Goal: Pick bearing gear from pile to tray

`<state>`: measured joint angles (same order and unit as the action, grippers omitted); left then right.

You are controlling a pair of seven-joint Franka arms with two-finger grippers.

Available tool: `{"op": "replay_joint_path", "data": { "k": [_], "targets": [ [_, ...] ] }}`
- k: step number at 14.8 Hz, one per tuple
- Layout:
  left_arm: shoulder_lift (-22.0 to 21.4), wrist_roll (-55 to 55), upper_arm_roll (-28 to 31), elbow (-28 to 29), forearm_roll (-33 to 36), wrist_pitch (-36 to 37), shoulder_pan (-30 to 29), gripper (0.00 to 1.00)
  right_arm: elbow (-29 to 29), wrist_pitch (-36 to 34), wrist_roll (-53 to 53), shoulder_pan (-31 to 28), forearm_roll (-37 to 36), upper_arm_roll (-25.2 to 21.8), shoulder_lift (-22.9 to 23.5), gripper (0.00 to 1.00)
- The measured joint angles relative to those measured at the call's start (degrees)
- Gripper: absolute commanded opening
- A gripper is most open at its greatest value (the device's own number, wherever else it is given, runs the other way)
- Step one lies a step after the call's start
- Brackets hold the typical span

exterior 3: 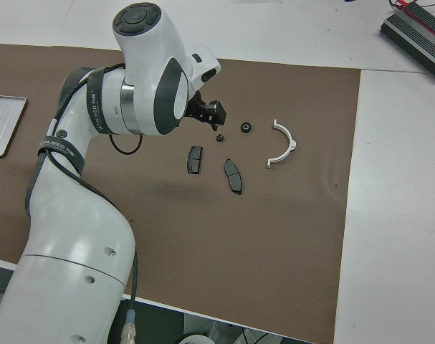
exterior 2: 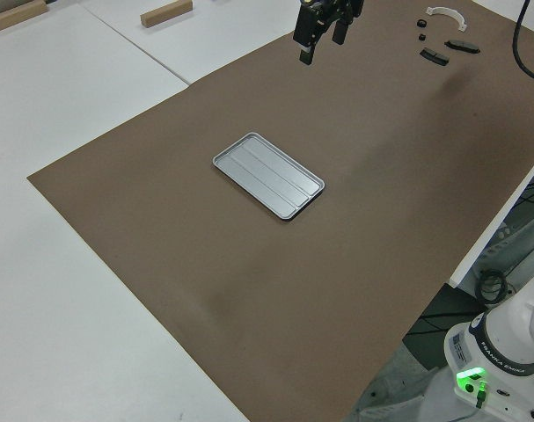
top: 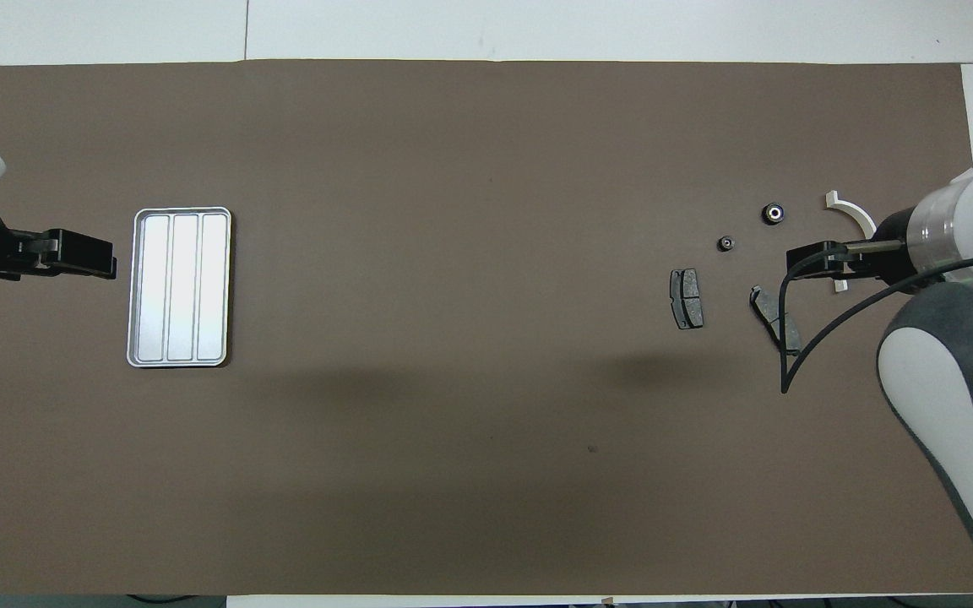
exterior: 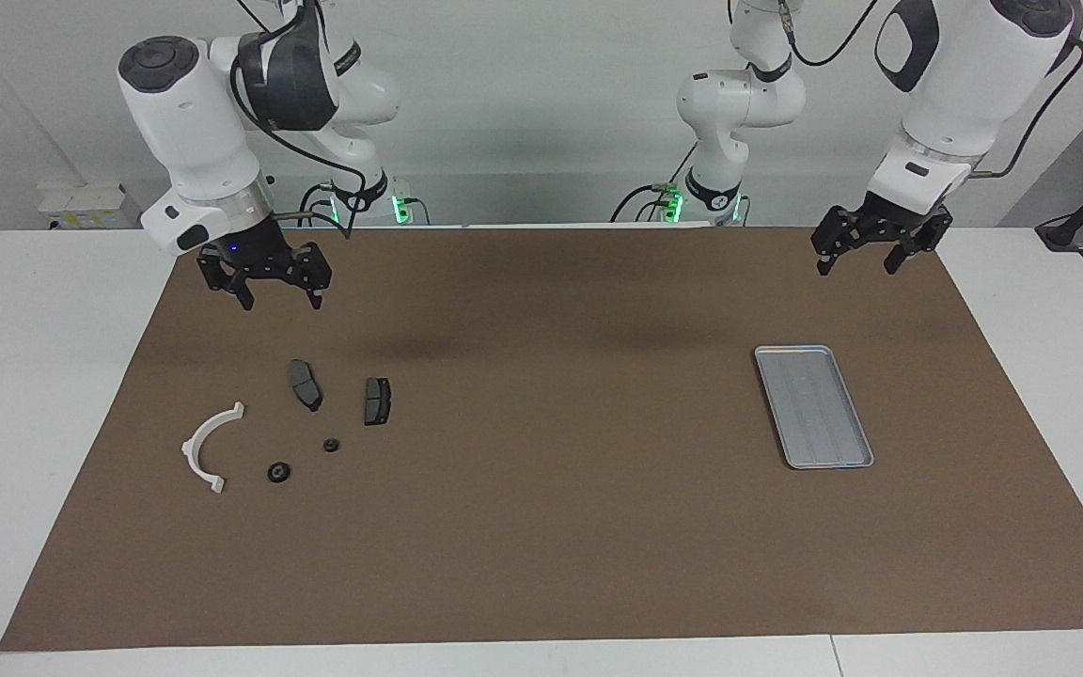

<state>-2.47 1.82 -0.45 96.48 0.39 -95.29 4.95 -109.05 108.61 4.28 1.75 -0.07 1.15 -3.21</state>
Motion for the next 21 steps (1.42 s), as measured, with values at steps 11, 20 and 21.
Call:
{"op": "replay_joint_path", "data": {
  "k": [11,20,21],
  "targets": [
    [-0.5,0.4,-0.1,1.7,0.0,-1.7,0.0,1.00,-1.4,5.8,0.0,-0.1,0.0,-0.1,1.7,1.00],
    [-0.7,0.4,-0.2,2.0,0.0,-1.9,0.0,1.00,-1.4,8.0,0.3,-1.9,0.0,-0.2,5.5,1.00],
    [-0.7,0.4,-0.2,2.0,0.0,-1.9,0.0,1.00,-1.4,9.0,0.0,-2.1,-0.1,-0.2,6.2,1.00]
  ]
}}
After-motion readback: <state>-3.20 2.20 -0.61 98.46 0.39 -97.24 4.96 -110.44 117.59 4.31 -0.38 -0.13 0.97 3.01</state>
